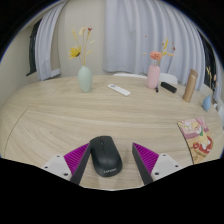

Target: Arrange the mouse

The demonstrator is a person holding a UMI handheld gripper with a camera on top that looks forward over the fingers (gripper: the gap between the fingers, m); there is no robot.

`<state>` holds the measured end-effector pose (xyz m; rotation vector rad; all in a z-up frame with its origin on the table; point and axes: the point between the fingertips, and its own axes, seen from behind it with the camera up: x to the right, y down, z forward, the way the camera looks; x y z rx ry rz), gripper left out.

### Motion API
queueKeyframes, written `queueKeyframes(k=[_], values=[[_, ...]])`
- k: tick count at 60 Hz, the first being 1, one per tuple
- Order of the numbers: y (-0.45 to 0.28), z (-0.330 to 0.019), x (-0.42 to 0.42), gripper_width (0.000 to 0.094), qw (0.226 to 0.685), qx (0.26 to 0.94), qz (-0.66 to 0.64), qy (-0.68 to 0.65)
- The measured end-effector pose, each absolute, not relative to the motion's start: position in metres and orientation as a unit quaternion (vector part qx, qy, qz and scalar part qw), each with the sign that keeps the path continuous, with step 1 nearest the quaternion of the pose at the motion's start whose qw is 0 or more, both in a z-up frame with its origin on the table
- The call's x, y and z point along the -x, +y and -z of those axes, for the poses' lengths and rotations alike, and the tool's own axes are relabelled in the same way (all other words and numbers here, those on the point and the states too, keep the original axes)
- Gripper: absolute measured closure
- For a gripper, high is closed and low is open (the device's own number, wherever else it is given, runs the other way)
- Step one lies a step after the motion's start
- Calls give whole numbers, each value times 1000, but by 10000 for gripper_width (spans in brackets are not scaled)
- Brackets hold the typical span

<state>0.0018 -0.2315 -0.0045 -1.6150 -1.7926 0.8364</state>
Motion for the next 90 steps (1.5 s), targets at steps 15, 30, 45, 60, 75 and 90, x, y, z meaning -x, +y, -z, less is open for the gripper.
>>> queueKeyframes(k=[15, 30, 45, 60, 75, 90], values=[[-217, 11, 18, 76, 296, 614, -298, -668], [-224, 14, 19, 247, 283, 614, -303, -672], [-227, 13, 16, 569, 285, 619, -292, -671], [-221, -59, 18, 575, 281, 610, -325, -667], [-70, -178, 92, 574, 355, 635, -352, -589], [133, -96, 96, 577, 392, 700, -257, -538]])
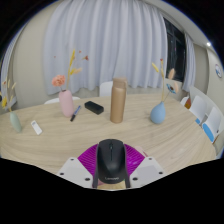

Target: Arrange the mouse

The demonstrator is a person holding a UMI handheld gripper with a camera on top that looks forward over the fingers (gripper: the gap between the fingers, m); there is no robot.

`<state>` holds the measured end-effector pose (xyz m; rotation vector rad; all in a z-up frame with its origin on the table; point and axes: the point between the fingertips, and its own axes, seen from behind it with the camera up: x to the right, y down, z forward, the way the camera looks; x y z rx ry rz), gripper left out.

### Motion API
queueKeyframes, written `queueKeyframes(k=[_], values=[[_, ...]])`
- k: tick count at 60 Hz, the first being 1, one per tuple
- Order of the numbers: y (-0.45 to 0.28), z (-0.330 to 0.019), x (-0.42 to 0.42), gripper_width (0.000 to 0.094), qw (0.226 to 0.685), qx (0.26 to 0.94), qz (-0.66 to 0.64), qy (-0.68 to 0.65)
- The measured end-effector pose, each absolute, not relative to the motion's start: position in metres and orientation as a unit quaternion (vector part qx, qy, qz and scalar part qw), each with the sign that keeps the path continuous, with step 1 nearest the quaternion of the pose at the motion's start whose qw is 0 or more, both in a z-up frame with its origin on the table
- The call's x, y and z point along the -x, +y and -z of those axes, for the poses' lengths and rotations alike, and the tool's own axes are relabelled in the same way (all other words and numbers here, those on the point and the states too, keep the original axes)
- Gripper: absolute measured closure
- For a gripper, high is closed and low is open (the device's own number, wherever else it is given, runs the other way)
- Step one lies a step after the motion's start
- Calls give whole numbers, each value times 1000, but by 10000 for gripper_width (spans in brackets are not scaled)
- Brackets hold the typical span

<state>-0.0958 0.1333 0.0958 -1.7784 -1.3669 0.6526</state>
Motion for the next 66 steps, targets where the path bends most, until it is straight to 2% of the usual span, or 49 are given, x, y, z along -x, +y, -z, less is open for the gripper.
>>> queueKeyframes(k=[7, 12, 19, 27, 29, 32, 35, 43, 49, 56, 66], values=[[166, -29, 72, 577, 368, 716, -219, -551], [168, -3, 60, 576, 344, 727, -217, -554], [166, 10, 51, 565, 333, 730, -227, -552], [165, 12, 51, 444, 326, 728, -221, -561], [165, 10, 50, 322, 326, 726, -220, -565], [160, 1, 50, 52, 328, 720, -224, -569], [152, -18, 48, 90, 336, 710, -232, -574], [105, -82, 26, 79, 371, 669, -247, -594], [48, -119, -5, 86, 365, 653, -272, -606], [-17, -137, -49, 75, 335, 660, -298, -603], [-84, -139, -105, 78, 313, 658, -308, -612]])
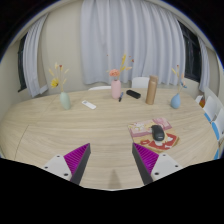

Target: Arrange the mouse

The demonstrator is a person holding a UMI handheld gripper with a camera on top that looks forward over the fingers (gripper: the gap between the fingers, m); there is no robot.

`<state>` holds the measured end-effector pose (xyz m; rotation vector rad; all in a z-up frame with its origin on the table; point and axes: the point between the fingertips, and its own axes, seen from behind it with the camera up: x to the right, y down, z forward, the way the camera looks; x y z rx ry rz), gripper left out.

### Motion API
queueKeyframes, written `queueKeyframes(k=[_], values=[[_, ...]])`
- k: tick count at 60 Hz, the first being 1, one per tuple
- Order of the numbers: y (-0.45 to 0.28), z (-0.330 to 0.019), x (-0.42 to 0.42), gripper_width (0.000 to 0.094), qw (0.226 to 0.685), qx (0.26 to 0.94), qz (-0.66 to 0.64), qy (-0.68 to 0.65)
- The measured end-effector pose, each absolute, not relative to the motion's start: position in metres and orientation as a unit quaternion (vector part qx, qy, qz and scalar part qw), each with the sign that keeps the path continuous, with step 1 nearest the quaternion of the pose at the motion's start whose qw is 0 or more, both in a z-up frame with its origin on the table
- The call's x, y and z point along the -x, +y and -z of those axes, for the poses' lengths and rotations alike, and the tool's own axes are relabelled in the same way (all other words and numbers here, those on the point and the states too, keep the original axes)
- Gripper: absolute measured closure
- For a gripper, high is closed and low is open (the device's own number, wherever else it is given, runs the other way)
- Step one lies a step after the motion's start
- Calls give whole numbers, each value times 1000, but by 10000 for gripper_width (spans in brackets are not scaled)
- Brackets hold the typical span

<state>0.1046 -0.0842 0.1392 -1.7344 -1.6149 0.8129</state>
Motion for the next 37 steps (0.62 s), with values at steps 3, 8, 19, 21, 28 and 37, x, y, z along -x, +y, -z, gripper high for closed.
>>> queueKeyframes(k=[3, 8, 19, 21, 28, 37], values=[[-100, -135, -116, 78, 308, 652, -306, -622], [-123, -128, -132, 79, 296, 644, -305, -636], [-136, -124, -144, 78, 293, 643, -299, -641], [-135, -124, -145, 76, 293, 645, -297, -640], [-131, -125, -148, 76, 302, 645, -287, -640], [-133, -123, -156, 72, 298, 648, -284, -640]])
